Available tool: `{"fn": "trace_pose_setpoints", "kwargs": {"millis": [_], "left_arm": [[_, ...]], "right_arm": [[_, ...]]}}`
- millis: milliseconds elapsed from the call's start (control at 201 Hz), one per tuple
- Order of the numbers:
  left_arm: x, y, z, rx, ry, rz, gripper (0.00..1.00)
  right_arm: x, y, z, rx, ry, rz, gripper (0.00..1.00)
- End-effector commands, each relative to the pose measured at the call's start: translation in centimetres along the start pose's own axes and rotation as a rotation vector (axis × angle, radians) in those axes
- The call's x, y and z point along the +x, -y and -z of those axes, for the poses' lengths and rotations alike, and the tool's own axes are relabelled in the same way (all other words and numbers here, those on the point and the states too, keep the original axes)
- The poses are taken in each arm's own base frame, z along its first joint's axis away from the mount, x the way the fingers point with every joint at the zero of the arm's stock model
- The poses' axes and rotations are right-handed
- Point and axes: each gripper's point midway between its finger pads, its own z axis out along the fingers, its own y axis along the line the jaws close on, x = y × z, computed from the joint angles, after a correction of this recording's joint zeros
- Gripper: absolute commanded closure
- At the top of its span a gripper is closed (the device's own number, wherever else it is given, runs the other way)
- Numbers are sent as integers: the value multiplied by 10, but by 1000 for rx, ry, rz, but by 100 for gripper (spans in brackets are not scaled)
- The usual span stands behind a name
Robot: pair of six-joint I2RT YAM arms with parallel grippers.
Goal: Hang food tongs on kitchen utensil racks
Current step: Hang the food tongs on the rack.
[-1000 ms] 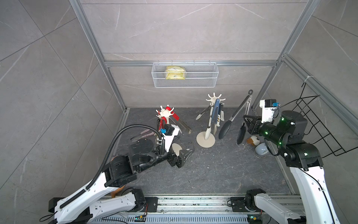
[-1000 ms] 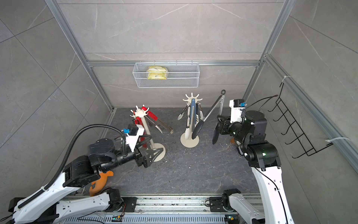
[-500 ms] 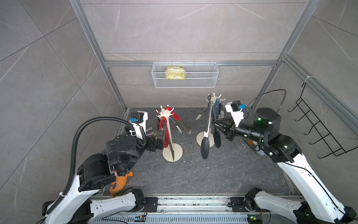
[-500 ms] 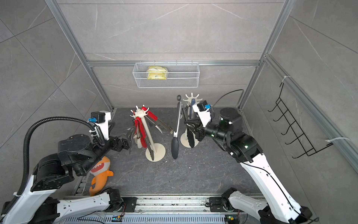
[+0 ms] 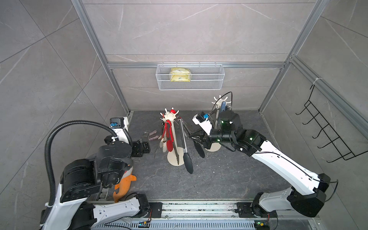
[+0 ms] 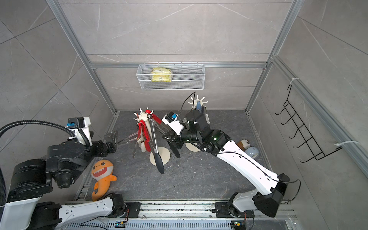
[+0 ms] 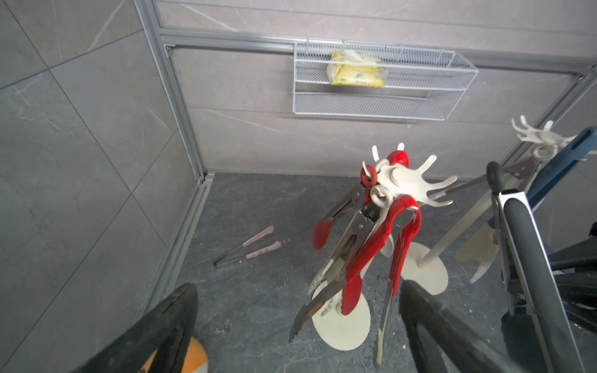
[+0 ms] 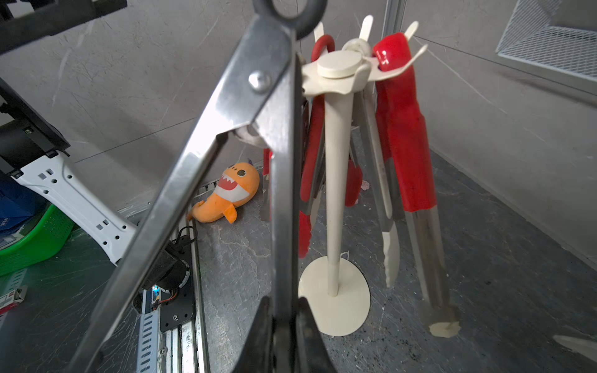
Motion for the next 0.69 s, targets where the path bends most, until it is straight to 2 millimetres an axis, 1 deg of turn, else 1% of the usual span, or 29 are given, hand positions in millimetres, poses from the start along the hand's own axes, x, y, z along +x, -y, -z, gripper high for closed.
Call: {"fn": "trace_pose_setpoints", "kwargs": {"millis": [0, 60, 214, 349, 538, 687], "left_arm": [[10, -7, -3, -42, -16, 28, 1], [11, -9, -3, -44, -11, 38, 1], [18, -5, -7, -58, -51, 27, 1], [24, 1, -10, -33, -68, 39, 1], [21, -2, -8, -38, -51, 61, 1], [21, 3, -10, -24, -52, 48, 1]], "right_arm": [[-23, -8, -2, -34, 61, 40, 100], [-21, -7, -5, -33, 54, 36, 100], [-15, -8, -8, -49, 31, 29, 100], [-7, -7, -13, -52, 10, 14, 100], [3, -3, -20, -45, -19, -1, 100], [10, 0, -21, -27, -42, -7, 100]]}}
